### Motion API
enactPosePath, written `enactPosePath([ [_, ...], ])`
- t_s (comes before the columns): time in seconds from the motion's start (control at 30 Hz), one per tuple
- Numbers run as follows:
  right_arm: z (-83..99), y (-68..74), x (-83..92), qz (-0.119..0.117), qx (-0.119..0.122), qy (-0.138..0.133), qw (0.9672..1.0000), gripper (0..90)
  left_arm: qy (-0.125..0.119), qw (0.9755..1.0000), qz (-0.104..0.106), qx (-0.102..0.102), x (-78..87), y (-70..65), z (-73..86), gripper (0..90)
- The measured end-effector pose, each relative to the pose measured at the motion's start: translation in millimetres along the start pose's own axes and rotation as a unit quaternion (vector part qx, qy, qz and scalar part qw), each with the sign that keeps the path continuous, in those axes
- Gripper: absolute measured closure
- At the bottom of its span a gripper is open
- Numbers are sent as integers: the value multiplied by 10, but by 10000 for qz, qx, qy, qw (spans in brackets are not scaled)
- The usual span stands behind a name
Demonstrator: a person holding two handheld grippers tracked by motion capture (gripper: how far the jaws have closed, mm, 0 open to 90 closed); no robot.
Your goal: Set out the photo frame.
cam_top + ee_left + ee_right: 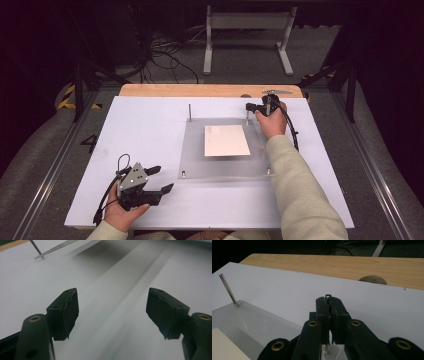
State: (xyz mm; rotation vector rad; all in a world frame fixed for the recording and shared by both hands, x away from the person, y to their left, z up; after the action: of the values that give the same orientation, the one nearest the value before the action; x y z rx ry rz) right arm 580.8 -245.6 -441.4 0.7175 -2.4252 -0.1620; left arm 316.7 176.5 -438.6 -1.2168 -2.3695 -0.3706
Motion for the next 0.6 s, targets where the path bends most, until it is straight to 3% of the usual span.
enactPosePath([
  [0.2,1,-25,-36,-20,-170,-40,9998,855,-219,9998,-29,-8,-73,-12,-156,249],
  [0.43,2,-37,-43,-54,-245,-45,9997,855,-701,9974,-160,-92,-174,-35,-430,183],
  [0.6,2,-36,-37,-63,-242,-34,9997,855,-953,9953,20,-192,-291,-84,-584,181],
])
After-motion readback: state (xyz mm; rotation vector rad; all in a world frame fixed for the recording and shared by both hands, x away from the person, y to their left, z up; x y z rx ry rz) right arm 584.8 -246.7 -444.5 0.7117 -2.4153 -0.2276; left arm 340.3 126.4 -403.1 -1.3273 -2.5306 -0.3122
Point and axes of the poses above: each handheld gripper's, and its own axes: x roughly backward along the jaws, z roughly out of its underside, y roughly to its left, the point moved 1 cm from there along -x, roughly forward along the jaws, and after that the axes turned 1 degree about -x, right-handed, at the moved point
